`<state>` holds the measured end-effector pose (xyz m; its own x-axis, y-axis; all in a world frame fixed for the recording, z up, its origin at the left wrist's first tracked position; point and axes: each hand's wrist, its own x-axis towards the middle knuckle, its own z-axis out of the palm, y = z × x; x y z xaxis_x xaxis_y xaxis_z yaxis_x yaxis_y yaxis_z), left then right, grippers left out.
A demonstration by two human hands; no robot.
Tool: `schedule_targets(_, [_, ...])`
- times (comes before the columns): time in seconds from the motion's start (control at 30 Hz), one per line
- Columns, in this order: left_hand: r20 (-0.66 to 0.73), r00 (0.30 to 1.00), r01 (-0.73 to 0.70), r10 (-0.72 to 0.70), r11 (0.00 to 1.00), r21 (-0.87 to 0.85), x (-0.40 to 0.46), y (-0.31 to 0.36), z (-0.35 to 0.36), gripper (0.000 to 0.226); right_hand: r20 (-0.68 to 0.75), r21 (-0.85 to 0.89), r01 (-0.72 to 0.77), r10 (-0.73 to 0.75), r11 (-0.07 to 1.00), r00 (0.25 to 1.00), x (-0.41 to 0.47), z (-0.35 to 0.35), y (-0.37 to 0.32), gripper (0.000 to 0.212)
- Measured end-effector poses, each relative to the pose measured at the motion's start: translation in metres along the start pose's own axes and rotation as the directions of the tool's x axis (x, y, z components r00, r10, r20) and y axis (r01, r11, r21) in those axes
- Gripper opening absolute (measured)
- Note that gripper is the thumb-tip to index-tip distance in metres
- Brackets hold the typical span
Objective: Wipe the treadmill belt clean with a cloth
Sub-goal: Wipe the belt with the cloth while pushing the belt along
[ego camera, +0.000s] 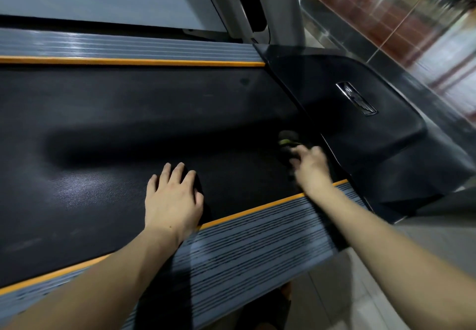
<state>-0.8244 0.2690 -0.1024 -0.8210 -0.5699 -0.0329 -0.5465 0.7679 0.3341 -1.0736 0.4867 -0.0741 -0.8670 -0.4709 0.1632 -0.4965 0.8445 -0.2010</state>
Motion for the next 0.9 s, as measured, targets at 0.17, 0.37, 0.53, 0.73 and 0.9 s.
schedule_targets(0.17, [0.009,1.0,0.002,-0.002,1.0,-0.006,0.001,0.002,0.0,0.052,-0.07,0.013,-0.228,0.229,0.973,0.971,-0.009,0.005,-0.016,0.024])
schedule_targets(0.37, [0.018,1.0,0.016,-0.016,1.0,-0.002,0.001,0.001,-0.002,0.053,0.088,0.178,0.187,-0.205,0.966,0.975,-0.081,0.024,-0.122,0.028])
schedule_targets(0.53, [0.045,0.999,-0.014,0.016,0.999,-0.03,0.0,-0.003,-0.005,0.053,-0.029,0.028,-0.051,0.051,0.998,0.998,-0.018,0.004,-0.019,0.028])
schedule_targets(0.73, [0.053,0.998,-0.015,0.016,1.0,-0.019,-0.006,-0.028,-0.013,0.051,-0.043,0.126,-0.15,0.156,0.981,0.987,-0.045,0.015,-0.078,0.028])
schedule_targets(0.9, [0.044,0.999,0.028,-0.03,0.999,0.037,-0.016,-0.054,-0.016,0.052,0.063,0.277,0.194,-0.219,0.941,0.974,-0.111,0.035,-0.189,0.03])
